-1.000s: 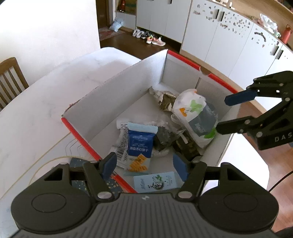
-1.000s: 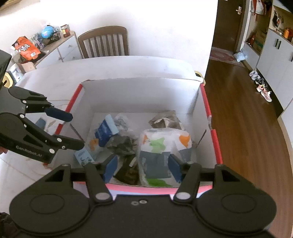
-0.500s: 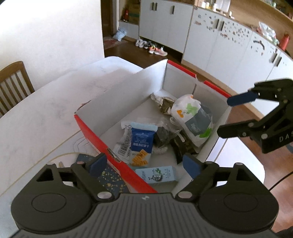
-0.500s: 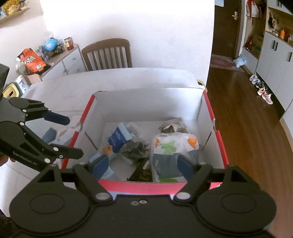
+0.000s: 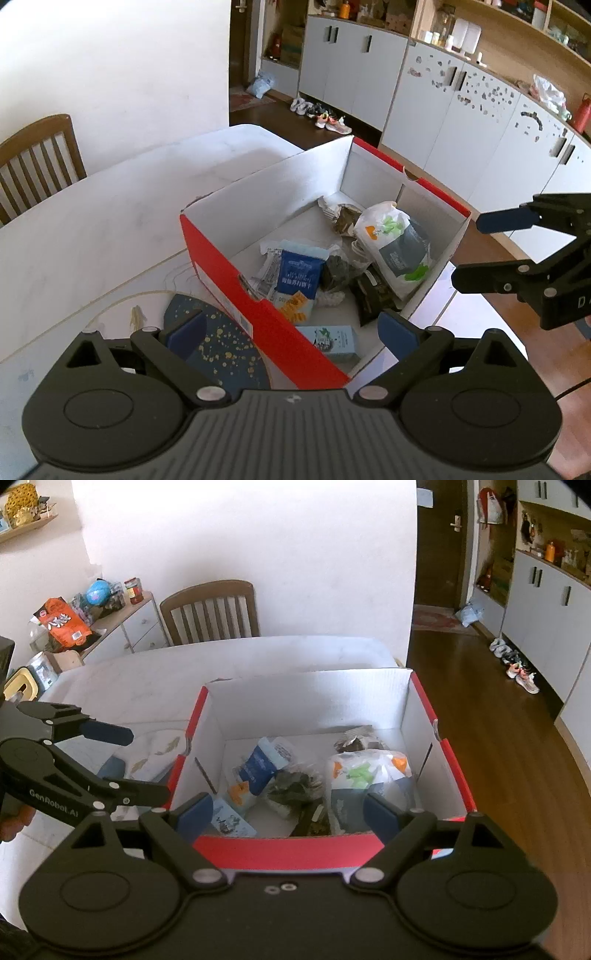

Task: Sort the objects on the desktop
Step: 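Withdraw both grippers back from the red shoebox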

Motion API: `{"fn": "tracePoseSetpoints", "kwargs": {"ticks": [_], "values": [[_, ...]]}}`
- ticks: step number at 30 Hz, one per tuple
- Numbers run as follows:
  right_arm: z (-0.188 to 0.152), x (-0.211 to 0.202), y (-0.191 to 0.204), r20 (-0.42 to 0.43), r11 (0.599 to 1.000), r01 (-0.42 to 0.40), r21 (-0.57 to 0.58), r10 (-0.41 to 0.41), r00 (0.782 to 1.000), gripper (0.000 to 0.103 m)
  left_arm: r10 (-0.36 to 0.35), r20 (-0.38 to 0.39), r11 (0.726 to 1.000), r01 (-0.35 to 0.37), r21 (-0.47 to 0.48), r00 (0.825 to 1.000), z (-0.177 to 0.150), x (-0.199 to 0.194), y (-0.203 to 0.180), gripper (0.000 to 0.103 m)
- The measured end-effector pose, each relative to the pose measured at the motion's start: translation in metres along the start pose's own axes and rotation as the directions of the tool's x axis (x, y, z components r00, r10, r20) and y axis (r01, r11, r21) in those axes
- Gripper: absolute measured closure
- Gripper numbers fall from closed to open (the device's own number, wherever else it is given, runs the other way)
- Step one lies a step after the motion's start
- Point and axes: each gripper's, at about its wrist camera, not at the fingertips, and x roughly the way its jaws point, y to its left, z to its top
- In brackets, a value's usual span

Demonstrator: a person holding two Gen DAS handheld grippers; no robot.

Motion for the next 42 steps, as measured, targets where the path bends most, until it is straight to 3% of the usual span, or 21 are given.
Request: {"fn": "tracePoseSetpoints", "kwargs": {"ticks": [17, 42], "values": [[-0.019, -0.01, 0.037, 0.026, 0.999, 0.047, -0.001, -0.047, 0.999, 0.014, 0.047, 0.084, 0.999, -0.046, -0.016, 0.995, -0.029, -0.044, 0.005, 0.004], [-0.026, -0.013, 0.045, 0.009, 0.998, 0.055, -0.009, -0.055, 0.998, 0.014, 0.046, 0.078, 0.999, -0.044, -0.024, 0.996, -0.041, -0.048, 0.004, 0.004]]}}
